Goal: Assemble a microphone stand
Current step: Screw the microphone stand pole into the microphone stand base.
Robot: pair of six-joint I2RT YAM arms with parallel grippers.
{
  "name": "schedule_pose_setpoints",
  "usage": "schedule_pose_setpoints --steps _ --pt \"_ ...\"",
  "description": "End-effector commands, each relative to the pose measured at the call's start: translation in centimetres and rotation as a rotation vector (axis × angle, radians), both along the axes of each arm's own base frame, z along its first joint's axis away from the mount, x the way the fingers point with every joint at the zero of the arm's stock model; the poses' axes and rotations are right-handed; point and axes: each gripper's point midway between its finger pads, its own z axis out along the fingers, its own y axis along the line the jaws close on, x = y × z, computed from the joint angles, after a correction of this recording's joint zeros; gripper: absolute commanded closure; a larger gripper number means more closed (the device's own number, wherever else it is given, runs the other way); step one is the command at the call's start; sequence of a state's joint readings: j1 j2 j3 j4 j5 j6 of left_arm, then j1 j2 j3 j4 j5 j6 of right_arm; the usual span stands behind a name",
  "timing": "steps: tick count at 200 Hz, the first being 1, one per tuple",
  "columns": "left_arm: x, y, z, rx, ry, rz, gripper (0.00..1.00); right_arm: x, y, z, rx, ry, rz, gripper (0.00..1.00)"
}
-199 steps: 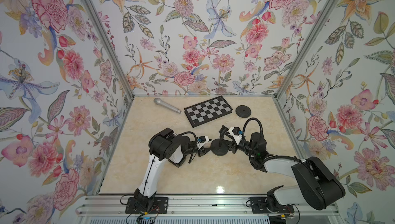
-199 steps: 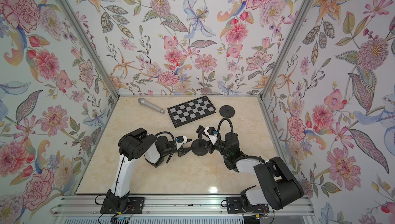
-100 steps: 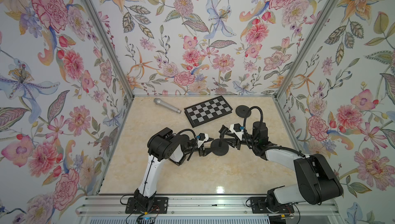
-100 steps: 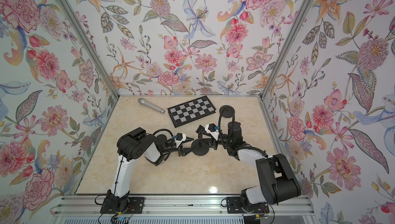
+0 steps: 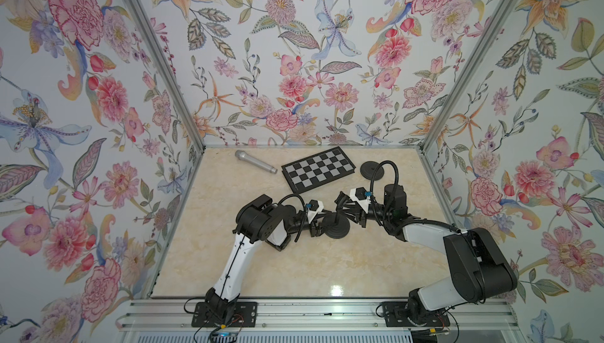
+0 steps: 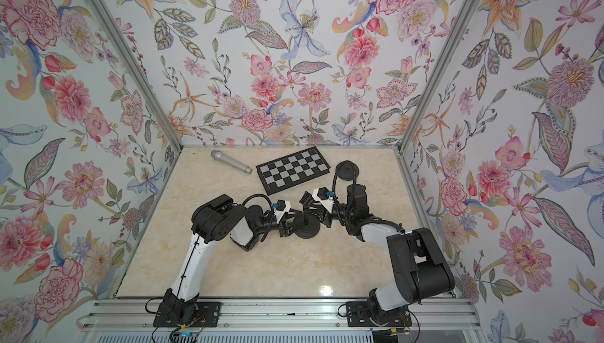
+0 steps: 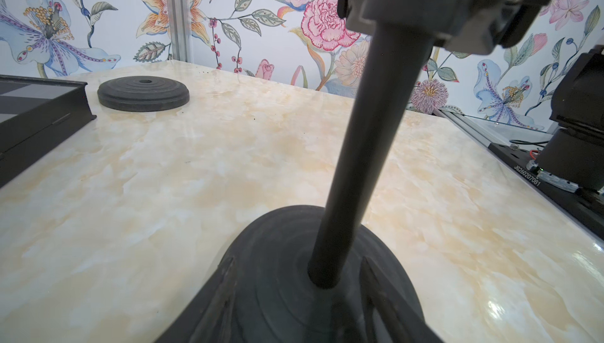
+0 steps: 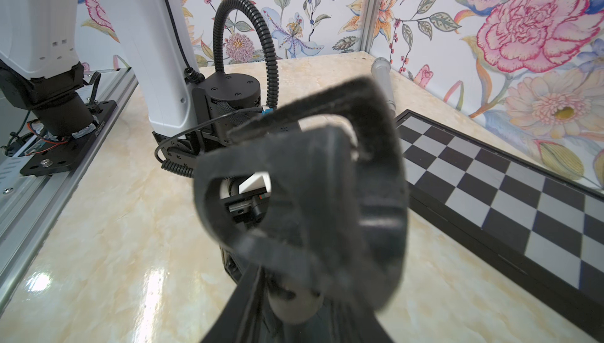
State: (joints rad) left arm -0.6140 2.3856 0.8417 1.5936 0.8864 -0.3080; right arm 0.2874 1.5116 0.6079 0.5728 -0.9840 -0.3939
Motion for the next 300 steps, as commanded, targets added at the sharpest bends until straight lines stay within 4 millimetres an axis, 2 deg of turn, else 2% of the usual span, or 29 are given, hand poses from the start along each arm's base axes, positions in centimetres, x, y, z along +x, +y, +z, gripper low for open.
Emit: schedule_pose_setpoints --steps 1,22,53,66,87,102,128,151,170,175,219,233,254,262,269,279,300 --pt "-0.3 -0.7 0.6 -0.003 -0.122 0.011 0.41 0.9 0.1 0.8 0.011 -0.053 -0.013 0.69" --pt "-1.2 -1.4 -1.2 0.085 -0.142 -0.011 0.4 1.1 0.1 1.3 0.022 -0.064 -0.027 0.71" --pt "-1.2 -0.5 -0.6 0.024 -0.126 0.0 0.41 1.0 0.2 1.6 0.037 -0.072 -0.03 0.71" --pt "-1.4 -0.5 -0.8 0.02 -0.127 -0.005 0.41 0.9 0.3 1.7 0.036 -0.076 -0.027 0.77" --pt "-0.5 -0.4 -1.6 0.082 -0.128 0.031 0.42 0.9 0.7 1.7 0.023 -0.098 -0.063 0.87" --pt "-0.7 -0.7 -2.8 0.156 -0.133 0.038 0.42 1.3 0.7 1.6 0.021 -0.122 -0.147 1.0" --pt "-0.5 -0.8 -3.2 0.179 -0.137 0.041 0.41 1.9 0.0 1.0 0.012 -0.19 -0.417 1.0" --pt "-1.0 -0.8 -4.0 0.208 -0.146 0.038 0.41 2.0 -2.0 0.6 0.047 -0.216 -0.663 1.0" --pt "-0.6 -0.6 -4.7 0.252 -0.147 0.053 0.41 2.1 -3.5 -0.2 0.028 -0.234 -0.823 1.0" --pt "-0.5 -0.5 -4.9 0.265 -0.147 0.058 0.41 1.5 -2.9 -0.5 0.023 -0.232 -0.827 1.0" --pt "-0.5 -0.3 -5.7 0.315 -0.148 0.072 0.41 0.1 -2.0 -1.9 0.014 -0.226 -0.954 1.0" --pt "-0.8 -0.4 -6.0 0.321 -0.143 0.065 0.41 -0.1 -1.5 -2.5 0.019 -0.211 -0.942 1.0" --pt "-0.8 -0.3 -6.2 0.328 -0.149 0.067 0.4 -0.7 -0.8 -2.1 0.047 -0.213 -0.857 1.0" --pt "-0.6 -0.1 -6.0 0.33 -0.151 0.072 0.4 -1.2 -0.5 -1.8 0.076 -0.201 -0.771 0.72" --pt "-0.8 -0.1 -6.0 0.328 -0.15 0.07 0.4 -2.1 0.3 -1.5 0.103 -0.183 -0.637 0.57" --pt "-1.2 0.0 -6.1 0.321 -0.149 0.058 0.4 -2.8 0.7 -0.9 0.127 -0.152 -0.494 0.49" --pt "-1.3 0.4 -6.2 0.31 -0.151 0.04 0.4 -3.3 1.2 -0.4 0.065 -0.132 -0.273 0.42"
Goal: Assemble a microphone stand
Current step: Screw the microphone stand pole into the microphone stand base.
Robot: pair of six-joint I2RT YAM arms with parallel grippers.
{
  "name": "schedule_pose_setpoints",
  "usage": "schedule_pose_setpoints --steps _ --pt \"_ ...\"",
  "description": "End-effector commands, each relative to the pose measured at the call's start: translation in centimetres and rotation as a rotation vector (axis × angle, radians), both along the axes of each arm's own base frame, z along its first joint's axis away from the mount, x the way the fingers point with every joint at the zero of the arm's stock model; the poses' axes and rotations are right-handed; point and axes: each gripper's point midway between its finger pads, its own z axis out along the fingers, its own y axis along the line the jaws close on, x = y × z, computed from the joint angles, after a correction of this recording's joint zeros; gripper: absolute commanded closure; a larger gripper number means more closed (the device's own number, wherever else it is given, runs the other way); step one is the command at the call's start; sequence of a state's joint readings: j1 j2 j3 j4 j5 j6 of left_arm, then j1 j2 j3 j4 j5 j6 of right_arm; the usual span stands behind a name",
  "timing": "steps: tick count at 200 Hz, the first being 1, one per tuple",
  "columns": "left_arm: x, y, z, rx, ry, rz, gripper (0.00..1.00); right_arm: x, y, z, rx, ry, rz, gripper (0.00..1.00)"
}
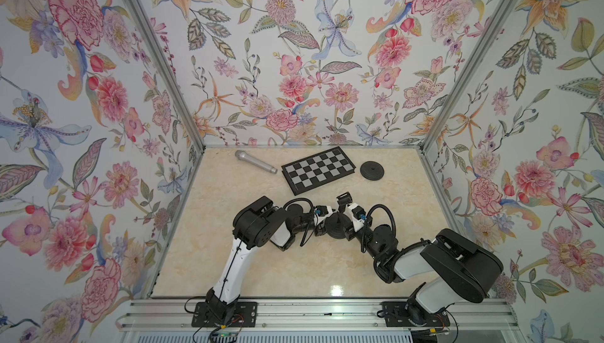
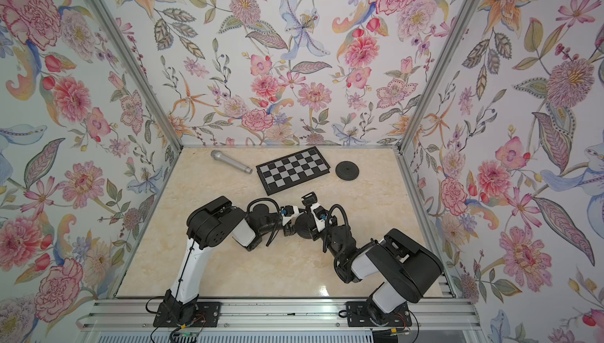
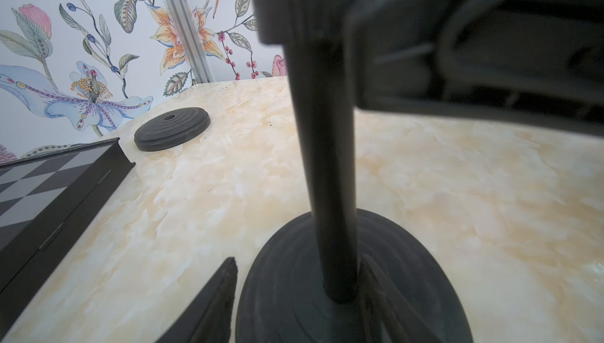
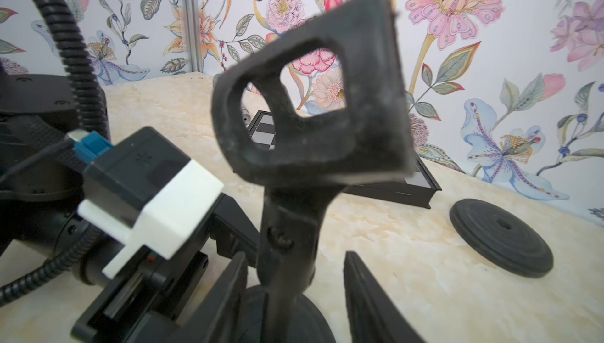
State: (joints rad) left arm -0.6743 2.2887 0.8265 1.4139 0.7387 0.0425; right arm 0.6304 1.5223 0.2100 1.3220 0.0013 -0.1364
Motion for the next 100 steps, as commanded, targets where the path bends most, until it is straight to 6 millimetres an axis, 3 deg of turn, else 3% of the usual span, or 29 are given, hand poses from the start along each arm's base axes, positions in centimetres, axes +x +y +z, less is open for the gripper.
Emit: schedule_pose_setpoints --steps 1,55,100 --pt "-1.5 1.8 -6.4 0.165 0.125 0.007 0.4 -3.3 3.2 1.3 -0.034 0.024 0.406 0.42" --pt "-1.4 2.0 -6.2 0.147 0.132 0.007 0.4 -2.9 2.4 2.5 -0.11 0.063 0.633 0.42" --pt "-1.2 2.1 -6.5 0.157 0.142 0.014 0.4 -1.0 2.4 2.9 -0.089 0.098 0.654 0.62"
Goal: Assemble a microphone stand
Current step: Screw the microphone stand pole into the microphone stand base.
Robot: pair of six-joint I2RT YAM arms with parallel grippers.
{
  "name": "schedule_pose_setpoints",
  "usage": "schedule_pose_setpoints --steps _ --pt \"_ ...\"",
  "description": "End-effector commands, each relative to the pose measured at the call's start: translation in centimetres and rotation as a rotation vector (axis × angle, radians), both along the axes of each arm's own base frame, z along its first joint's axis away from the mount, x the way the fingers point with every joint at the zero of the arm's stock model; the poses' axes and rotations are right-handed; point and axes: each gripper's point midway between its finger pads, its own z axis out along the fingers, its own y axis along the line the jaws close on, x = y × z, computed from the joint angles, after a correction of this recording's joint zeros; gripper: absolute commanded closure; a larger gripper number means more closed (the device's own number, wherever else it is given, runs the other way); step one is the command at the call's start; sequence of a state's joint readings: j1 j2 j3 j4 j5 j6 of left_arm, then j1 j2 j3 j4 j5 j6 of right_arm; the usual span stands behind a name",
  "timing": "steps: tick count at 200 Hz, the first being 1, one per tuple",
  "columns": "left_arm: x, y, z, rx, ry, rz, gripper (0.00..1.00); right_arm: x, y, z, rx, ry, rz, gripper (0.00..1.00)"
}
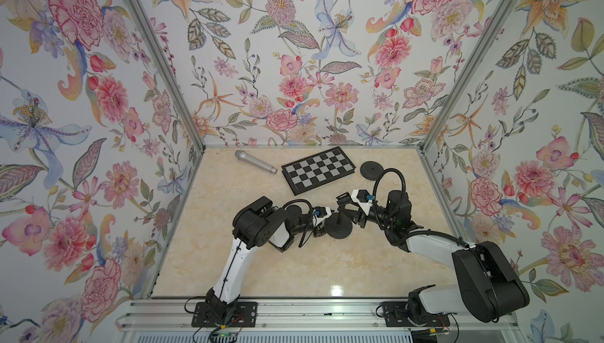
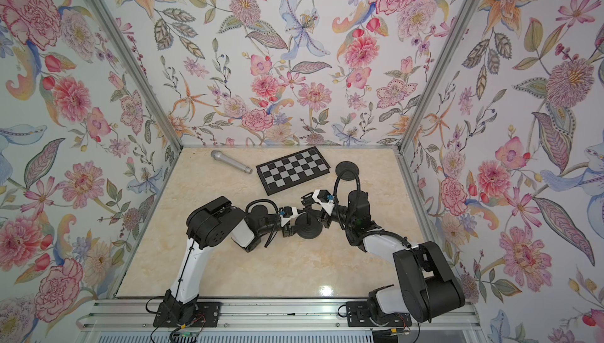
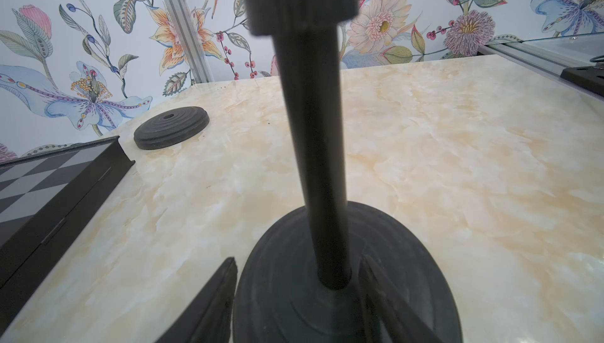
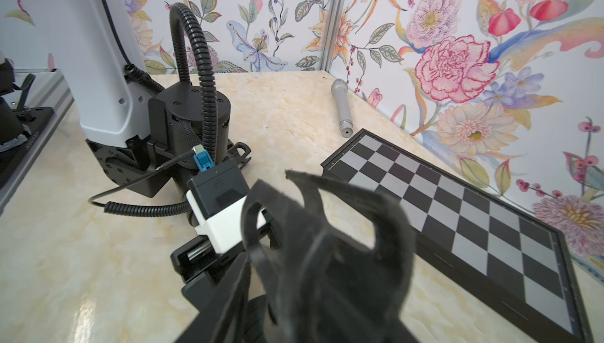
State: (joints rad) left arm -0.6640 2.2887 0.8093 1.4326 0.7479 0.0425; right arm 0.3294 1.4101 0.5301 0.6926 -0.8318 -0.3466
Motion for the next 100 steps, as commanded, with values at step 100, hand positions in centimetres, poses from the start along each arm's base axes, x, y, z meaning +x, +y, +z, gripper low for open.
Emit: schedule_pose_setpoints --steps 100 --pt "-0.7 1.9 -7.8 0.194 0.19 0.042 0.4 2.4 -4.5 -3.3 0.054 -0.007 -0.703 1.0"
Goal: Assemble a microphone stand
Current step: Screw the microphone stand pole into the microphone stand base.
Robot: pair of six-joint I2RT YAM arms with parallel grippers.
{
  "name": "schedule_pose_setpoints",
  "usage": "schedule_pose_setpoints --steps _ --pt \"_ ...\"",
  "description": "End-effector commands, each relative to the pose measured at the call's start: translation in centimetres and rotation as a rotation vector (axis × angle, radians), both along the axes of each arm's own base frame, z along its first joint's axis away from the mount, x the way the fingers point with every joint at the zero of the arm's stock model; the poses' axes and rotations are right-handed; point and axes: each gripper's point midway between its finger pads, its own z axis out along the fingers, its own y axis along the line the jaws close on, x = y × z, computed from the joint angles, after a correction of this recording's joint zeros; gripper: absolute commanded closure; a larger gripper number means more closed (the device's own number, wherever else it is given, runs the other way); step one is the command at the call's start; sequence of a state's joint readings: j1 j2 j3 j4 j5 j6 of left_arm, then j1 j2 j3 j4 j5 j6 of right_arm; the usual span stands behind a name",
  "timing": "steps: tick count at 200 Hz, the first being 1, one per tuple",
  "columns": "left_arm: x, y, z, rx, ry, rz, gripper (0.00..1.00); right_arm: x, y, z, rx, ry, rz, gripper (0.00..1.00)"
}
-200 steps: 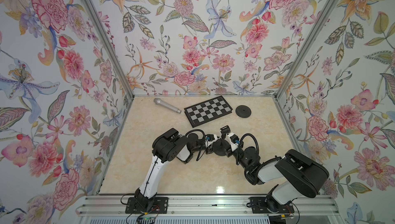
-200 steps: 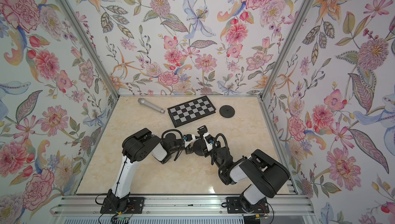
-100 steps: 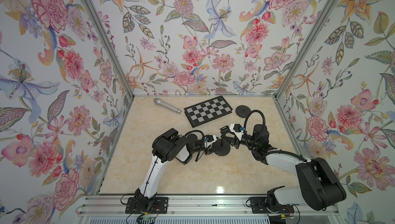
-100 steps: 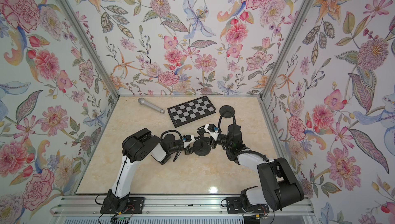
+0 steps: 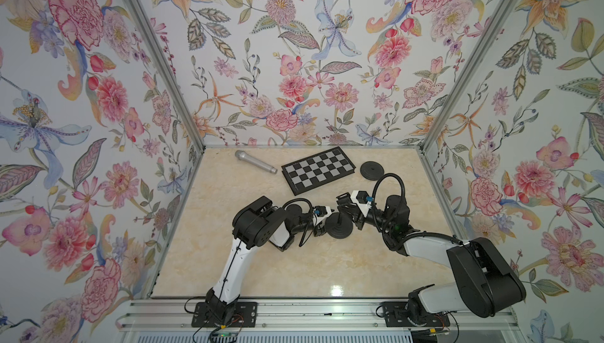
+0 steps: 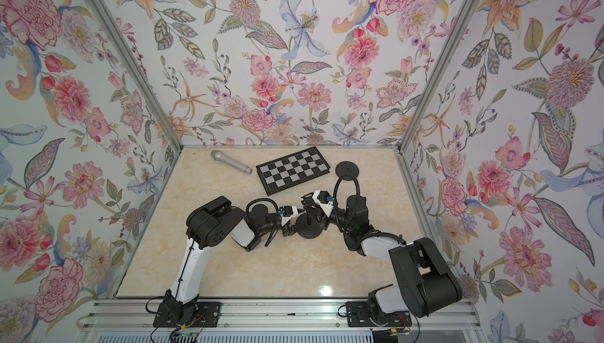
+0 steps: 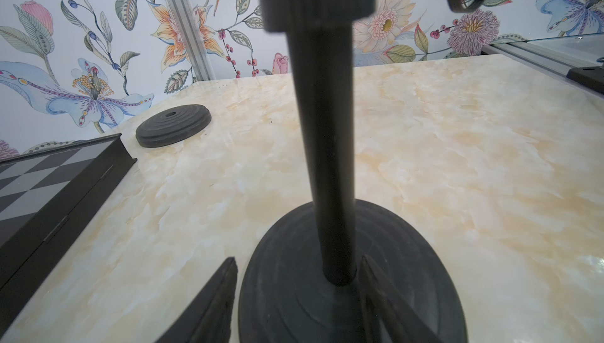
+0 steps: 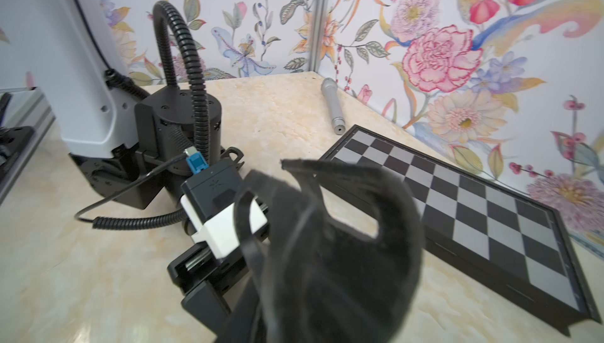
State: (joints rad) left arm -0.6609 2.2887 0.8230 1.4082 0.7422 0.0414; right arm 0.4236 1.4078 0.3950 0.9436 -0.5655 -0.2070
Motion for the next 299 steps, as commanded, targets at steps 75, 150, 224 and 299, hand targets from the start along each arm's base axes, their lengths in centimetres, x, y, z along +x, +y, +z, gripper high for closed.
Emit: schedule_pose_setpoints --steps 75,150,224,299 --pt "-1.1 1.9 -8.2 0.21 0.19 0.031 0.4 -0.6 -2.6 -4.5 0.077 0.007 -0.721 1.0" --pt "-0.9 2.1 -8.2 0.211 0.186 0.057 0.4 -2.4 1.8 -1.2 0.076 -0.053 -0.39 0.46" --pt "-0.8 2.0 -7.5 0.201 0.174 0.057 0.4 -4.6 0.9 -2.0 -0.123 0.054 0.259 0.42" --pt "-0.6 2.0 -7.6 0.205 0.174 0.073 0.4 -1.0 0.3 -0.5 -0.054 0.007 0.156 0.81"
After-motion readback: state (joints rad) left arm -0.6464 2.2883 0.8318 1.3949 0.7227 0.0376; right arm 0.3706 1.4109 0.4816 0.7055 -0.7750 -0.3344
